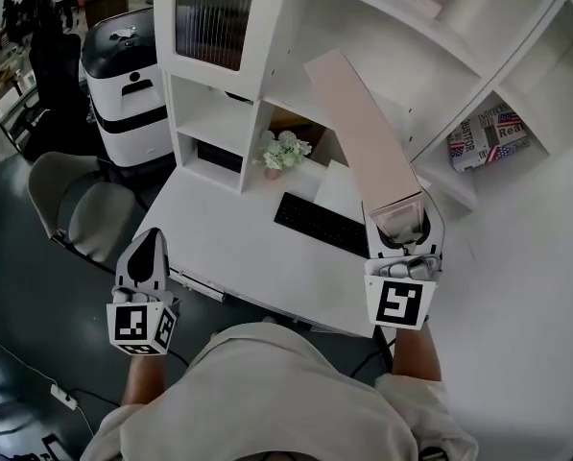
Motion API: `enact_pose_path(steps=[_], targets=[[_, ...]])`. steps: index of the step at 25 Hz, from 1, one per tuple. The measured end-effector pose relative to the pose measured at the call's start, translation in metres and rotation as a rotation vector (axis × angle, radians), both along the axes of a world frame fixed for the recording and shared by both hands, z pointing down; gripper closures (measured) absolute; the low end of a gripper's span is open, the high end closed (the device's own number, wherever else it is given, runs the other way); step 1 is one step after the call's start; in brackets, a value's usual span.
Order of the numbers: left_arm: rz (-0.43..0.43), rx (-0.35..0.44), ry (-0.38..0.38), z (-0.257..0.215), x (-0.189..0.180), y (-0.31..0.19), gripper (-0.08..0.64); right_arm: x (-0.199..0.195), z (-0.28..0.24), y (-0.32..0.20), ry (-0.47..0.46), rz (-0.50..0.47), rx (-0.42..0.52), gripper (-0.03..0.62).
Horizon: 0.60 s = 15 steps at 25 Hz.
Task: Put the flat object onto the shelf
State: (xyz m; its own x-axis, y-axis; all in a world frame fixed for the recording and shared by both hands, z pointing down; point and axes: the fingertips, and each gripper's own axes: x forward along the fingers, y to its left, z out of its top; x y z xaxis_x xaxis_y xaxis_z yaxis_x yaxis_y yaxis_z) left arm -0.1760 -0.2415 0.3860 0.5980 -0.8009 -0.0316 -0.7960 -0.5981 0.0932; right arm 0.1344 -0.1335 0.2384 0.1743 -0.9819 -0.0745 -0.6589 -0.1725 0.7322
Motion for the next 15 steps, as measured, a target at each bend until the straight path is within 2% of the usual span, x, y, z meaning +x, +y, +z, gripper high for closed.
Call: enact_pose_path(steps=[10,15], targets=[[-0.009,-0.020,0.015,0.008,0.001,-0.013,0.560,0.010,0.004,-0.040,0.273,0.084,-0.104,0.324],[-0.021,-0.029,0.019,0.012,-0.001,-0.019,0.560,0.020,0.014,-0.060,0.355,0.126,-0.156,0.324]])
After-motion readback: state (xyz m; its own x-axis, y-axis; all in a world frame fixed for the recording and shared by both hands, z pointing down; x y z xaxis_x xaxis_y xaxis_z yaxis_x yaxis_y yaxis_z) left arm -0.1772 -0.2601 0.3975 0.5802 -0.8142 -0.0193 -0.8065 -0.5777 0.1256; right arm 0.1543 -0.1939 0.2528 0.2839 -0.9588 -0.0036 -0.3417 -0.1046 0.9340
